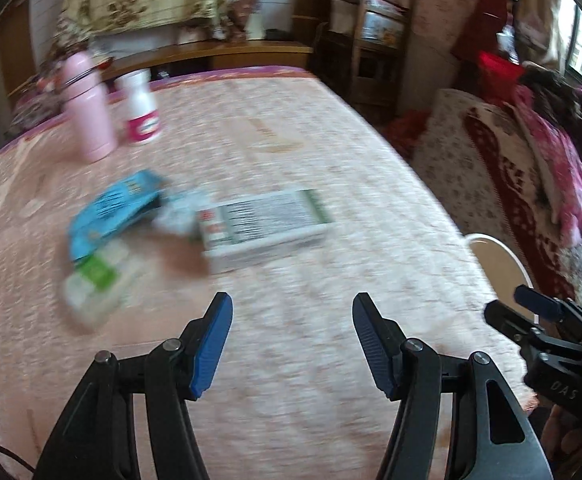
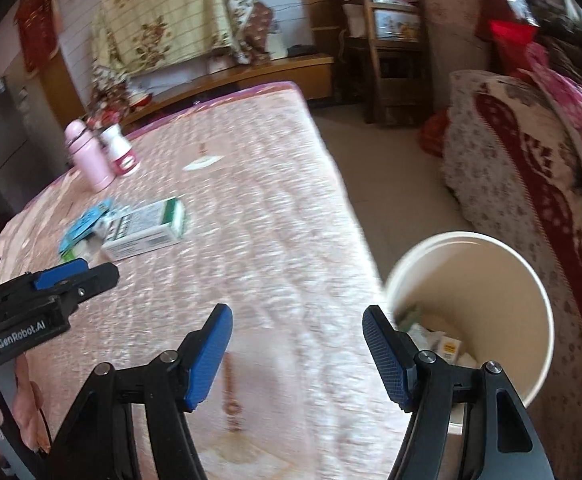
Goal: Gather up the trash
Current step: 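Move both tools back over the remaining trash on the bed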
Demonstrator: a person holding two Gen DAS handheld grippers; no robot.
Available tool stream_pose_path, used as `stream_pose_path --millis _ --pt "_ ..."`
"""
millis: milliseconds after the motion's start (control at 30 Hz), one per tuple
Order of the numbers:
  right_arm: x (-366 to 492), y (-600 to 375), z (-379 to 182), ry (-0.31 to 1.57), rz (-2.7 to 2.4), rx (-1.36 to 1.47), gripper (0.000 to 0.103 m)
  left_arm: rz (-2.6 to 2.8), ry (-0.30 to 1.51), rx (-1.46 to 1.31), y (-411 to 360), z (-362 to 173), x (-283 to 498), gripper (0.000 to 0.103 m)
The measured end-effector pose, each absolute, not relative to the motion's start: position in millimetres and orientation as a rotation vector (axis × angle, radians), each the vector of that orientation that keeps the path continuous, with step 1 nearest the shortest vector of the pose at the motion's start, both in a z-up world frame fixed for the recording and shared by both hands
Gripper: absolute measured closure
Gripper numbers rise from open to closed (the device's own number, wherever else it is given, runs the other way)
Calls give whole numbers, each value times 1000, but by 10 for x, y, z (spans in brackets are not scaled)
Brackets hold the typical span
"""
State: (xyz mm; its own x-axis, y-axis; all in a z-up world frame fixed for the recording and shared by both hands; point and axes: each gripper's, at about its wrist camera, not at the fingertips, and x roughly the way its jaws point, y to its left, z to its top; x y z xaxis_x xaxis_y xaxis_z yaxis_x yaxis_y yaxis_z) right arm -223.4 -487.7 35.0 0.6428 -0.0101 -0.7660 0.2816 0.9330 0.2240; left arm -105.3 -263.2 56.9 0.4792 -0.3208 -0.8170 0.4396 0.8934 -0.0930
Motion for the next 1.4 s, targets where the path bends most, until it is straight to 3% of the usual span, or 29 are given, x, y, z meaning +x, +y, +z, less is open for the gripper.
stream_pose_path --millis 200,367,700,933,1067,1233,1333,1400 --pt "-1954 -4470 338 878 -86 297 32 -334 974 105 -1923 506 -799 40" --pt "-1676 -4252 318 883 -30 279 32 -275 979 75 -1445 422 -564 31" --pt "-726 -4294 397 875 -51 279 32 -250 985 26 -1192 389 -176 31" --pt "-37 -4262 151 987 26 254 32 -283 1045 28 -1185 331 -34 31" --pt "-240 -4200 32 1075 121 287 32 -301 1059 14 -1187 292 -14 31" --pt "-823 -4082 140 1025 165 278 32 -380 1056 2 -1191 311 -89 30" --pt "-967 -4016 210 984 209 305 32 -398 1063 21 -1221 290 -114 24" --pt "-1002 -3895 249 963 243 296 27 -404 1077 42 -1259 250 -116 24"
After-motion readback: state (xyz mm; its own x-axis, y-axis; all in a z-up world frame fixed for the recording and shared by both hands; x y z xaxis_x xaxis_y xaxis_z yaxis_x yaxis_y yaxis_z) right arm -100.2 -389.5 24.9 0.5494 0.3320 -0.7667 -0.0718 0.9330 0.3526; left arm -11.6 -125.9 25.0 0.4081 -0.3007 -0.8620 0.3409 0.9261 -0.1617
